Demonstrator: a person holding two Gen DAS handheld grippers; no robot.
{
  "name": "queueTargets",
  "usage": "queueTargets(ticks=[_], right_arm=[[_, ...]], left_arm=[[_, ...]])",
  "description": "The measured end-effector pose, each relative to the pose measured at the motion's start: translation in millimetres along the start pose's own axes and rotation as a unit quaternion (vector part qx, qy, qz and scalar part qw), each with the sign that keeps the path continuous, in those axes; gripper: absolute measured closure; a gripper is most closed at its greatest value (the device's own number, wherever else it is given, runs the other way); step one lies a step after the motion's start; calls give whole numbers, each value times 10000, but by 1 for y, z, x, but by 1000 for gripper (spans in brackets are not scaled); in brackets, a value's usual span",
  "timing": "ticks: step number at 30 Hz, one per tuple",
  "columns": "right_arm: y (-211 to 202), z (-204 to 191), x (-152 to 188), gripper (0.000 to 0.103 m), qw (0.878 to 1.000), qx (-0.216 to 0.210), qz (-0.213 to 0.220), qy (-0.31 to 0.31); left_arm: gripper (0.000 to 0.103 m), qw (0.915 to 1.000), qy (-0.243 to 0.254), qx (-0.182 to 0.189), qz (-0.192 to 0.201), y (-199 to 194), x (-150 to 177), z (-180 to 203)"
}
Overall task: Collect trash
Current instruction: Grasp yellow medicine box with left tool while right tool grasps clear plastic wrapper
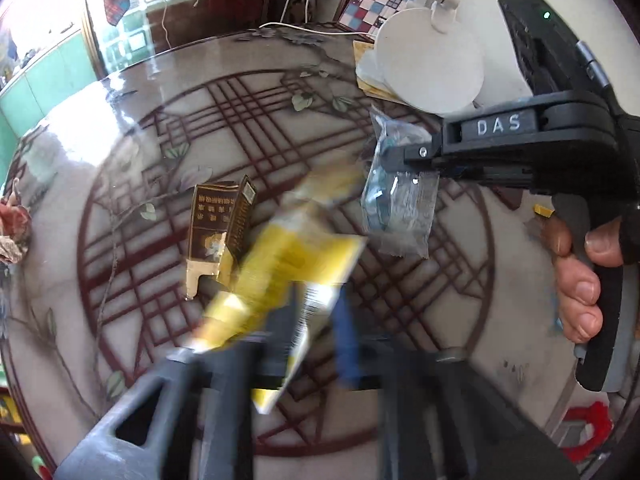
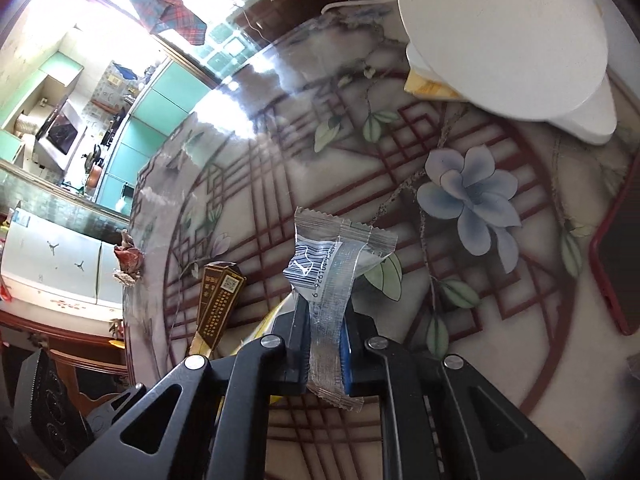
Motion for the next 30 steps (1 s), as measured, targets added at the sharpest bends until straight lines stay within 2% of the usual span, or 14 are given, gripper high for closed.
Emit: queueTargets(ticks=[6,8,9,11,12,14,16,19,21,24,25,26,28,30], right_arm=[[-39,-25,-2,94,9984,4,386,-415],[-46,-29,2,93,9981,-37,388,-468],[-48,-31,4,93,9982,-58,377,-472],[-50,-32,9,93,9984,-67,338,-446],[-50,-32,11,93,9986,-80,313,-426],[-49,-33,15,93,9988,-121,260,-397],[-47,-34,20,94,9989,-139,226,-381],[-43,-33,24,93,9993,-204,164,-269],[-41,-32,25,93,9994,-239,135,-216],[-41,-34,25,93,9994,-228,135,-231],[-42,-35,26,93,9994,-228,131,-245],[-43,-36,26,93,9993,-230,132,-257],[-43,-40,26,93,9992,-248,142,-283],[-46,-44,26,93,9991,-265,176,-293]], left_arm=[[103,9999,-124,48,83,-10,7,1],[100,9999,-40,-124,114,-14,10,-1],[92,9996,34,-251,131,-15,11,-4],[23,9975,207,-627,254,-16,10,-12],[16,9953,310,-810,429,-18,7,-16],[16,9896,505,-1066,828,-29,0,-20],[14,9874,570,-1066,1019,-32,-8,-22],[2,9937,552,-768,600,-8,-9,-29],[2,9953,542,-780,172,12,-4,-37],[3,9949,510,-867,-39,29,-1,-47],[10,9953,457,-851,-102,34,0,-49],[25,9952,408,-871,-154,37,0,-52],[44,9927,389,-1133,-106,39,1,-60],[51,9944,261,-1020,-106,36,-1,-61]])
Point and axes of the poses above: each gripper's, at about its wrist camera, not at the fingertips, and y roughly the way its jaws point, z to its right, x to its underside, the point moved 10 cm from there along y, roughly the way its jaws point, and after that the axes turned 6 degrees about -y, right-handed, at the moved point
